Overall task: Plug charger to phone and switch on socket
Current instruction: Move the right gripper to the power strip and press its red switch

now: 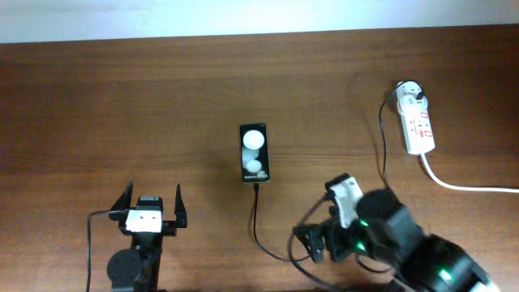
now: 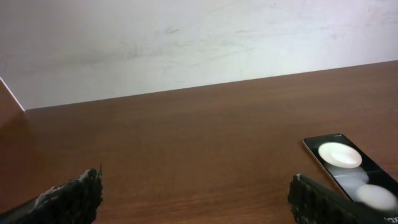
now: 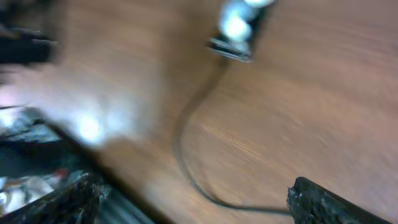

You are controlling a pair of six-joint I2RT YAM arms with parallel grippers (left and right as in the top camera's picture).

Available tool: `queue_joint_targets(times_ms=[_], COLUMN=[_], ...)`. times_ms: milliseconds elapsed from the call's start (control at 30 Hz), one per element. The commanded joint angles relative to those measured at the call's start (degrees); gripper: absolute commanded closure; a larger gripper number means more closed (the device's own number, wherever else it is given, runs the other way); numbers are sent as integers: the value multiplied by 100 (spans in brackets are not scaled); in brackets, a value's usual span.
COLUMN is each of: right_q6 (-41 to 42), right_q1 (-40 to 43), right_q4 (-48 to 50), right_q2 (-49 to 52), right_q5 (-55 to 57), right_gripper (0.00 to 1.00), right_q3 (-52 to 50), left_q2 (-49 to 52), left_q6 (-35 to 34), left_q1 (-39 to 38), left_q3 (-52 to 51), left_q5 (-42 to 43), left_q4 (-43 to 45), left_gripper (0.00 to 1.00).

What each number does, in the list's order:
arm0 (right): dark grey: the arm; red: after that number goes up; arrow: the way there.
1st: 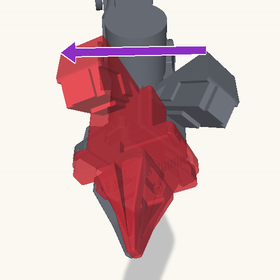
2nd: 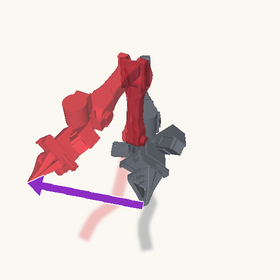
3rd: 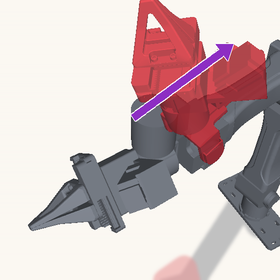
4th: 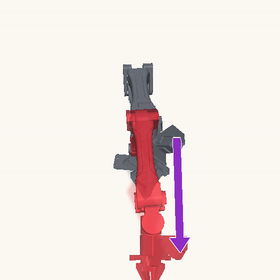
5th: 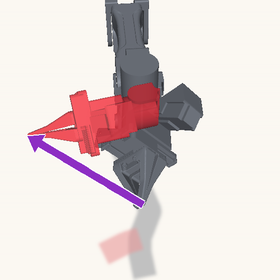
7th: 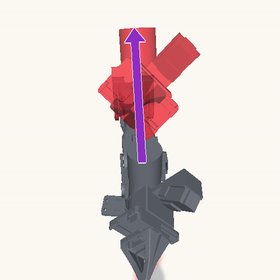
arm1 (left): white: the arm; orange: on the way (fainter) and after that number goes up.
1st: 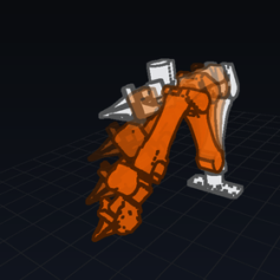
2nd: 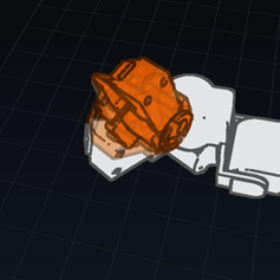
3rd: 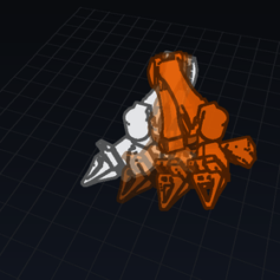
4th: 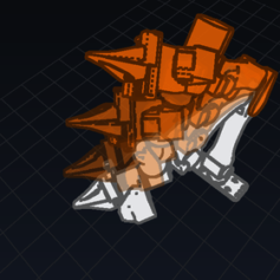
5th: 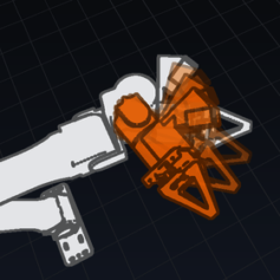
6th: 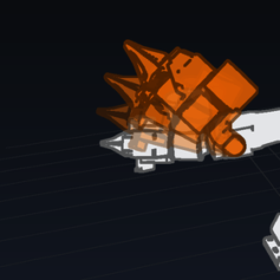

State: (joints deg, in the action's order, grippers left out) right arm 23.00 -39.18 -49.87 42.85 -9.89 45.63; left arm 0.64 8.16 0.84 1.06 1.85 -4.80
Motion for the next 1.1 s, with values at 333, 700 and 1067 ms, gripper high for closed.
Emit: queue_joint_targets(times_ms=[333, 700, 1067], right_q6=[1381, 1480, 1473], right_q1=[4743, 5919, 5899], right_q4=[-1078, 216, 780], right_q2=[4028, 7641, 8411], right_q5=[1045, 1001, 1259], right_gripper=[96, 96, 96], right_q3=[2970, 5152, 5152], left_q2=[-35, -35, -35], left_q6=[94, 94, 94], left_q1=[35, 35, 35], left_q3=[-55, -55, -55], left_q5=[-63, -63, -63], left_q4=[20, 20, 20], left_gripper=[1, 1, 1])
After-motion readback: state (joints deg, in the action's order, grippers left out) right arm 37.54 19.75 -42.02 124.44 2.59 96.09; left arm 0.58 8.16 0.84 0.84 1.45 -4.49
